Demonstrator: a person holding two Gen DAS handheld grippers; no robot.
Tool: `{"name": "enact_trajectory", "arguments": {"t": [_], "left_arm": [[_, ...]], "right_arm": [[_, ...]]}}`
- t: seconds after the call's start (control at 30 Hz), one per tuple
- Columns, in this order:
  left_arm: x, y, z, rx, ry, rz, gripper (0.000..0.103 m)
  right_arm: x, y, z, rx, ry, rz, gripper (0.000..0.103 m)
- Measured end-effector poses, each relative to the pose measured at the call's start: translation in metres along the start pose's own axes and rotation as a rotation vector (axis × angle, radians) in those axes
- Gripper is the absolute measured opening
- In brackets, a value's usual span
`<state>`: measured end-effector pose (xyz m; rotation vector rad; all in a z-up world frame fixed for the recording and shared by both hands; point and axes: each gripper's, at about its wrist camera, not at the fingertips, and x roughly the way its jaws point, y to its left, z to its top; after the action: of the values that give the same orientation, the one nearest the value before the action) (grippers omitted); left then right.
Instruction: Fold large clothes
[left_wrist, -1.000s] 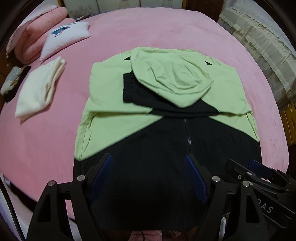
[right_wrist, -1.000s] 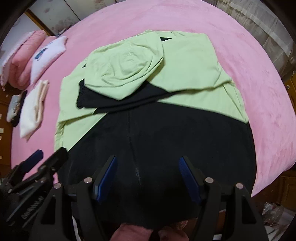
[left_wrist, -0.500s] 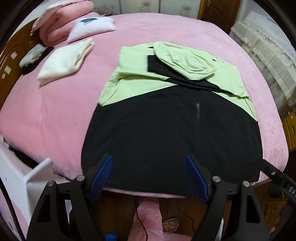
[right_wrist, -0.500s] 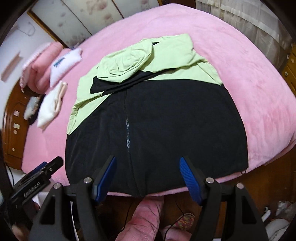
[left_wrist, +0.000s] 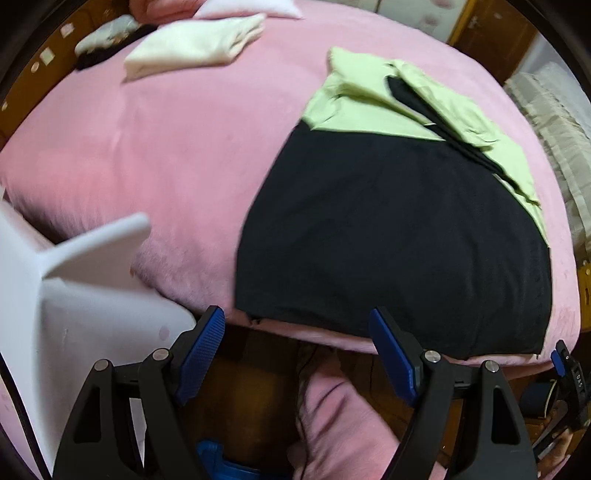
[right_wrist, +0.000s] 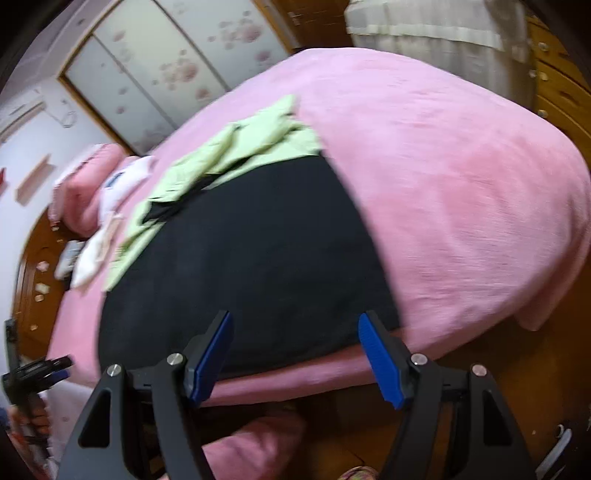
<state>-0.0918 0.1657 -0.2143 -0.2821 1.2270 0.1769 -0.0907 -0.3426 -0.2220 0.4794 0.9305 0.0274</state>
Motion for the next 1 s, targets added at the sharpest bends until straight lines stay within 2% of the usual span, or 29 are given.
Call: {"name": "enact_trajectory", "arguments": {"t": [0.1,0.2,0.33,0.4,0.53,0.63,0.7,0.77,0.8,0.87,0.93,1.0], "left_arm": [[0.012,0.013,0.000,-0.041,0.021,-0.033,0.079],[0.022,0.018,0.002,-0.053,0.033,-0.047,0.079],[0.035,0.022,0.011,-0.075,0.083,-0.127,0.079],[0.039,0.023,0.016,-0.087,0.091,-0.161,0.079],[0.053,0.030,0.023,-0.107,0.105,-0.157,0.080],[0.067,0.040,0.030,-0.160,0.130,-0.151,0.080],[0.076,0.045,0.034,-0.189,0.149,-0.158,0.080],[0.088,0.048,0.038,-0.192,0.169,-0.156,0.080],[0.096,0.049,0.039,-0.189,0.184,-0.150,0.080],[0.109,0.051,0.040,-0.187,0.203,-0.137,0.080],[0.120,0.055,0.038,-0.198,0.211,-0.154,0.080],[0.127,0.059,0.037,-0.215,0.203,-0.180,0.081]], "right_arm": [[0.015,-0.022,0.003,0.023,0.003,-0.016,0.070],[0.035,-0.040,0.009,0.038,0.042,-0.040,0.070],[0.062,-0.053,0.012,0.091,0.146,0.015,0.072],[0.065,-0.053,0.017,0.098,0.140,0.034,0.072],[0.068,-0.060,0.019,0.184,0.151,0.061,0.072],[0.067,-0.066,0.020,0.256,0.160,0.099,0.069],[0.067,-0.071,0.020,0.337,0.167,0.161,0.061],[0.067,-0.074,0.020,0.385,0.179,0.178,0.051],[0.068,-0.072,0.021,0.392,0.192,0.169,0.048],[0.067,-0.069,0.022,0.370,0.209,0.141,0.032],[0.065,-0.065,0.024,0.343,0.224,0.100,0.021],[0.062,-0.063,0.025,0.339,0.234,0.090,0.021]]}}
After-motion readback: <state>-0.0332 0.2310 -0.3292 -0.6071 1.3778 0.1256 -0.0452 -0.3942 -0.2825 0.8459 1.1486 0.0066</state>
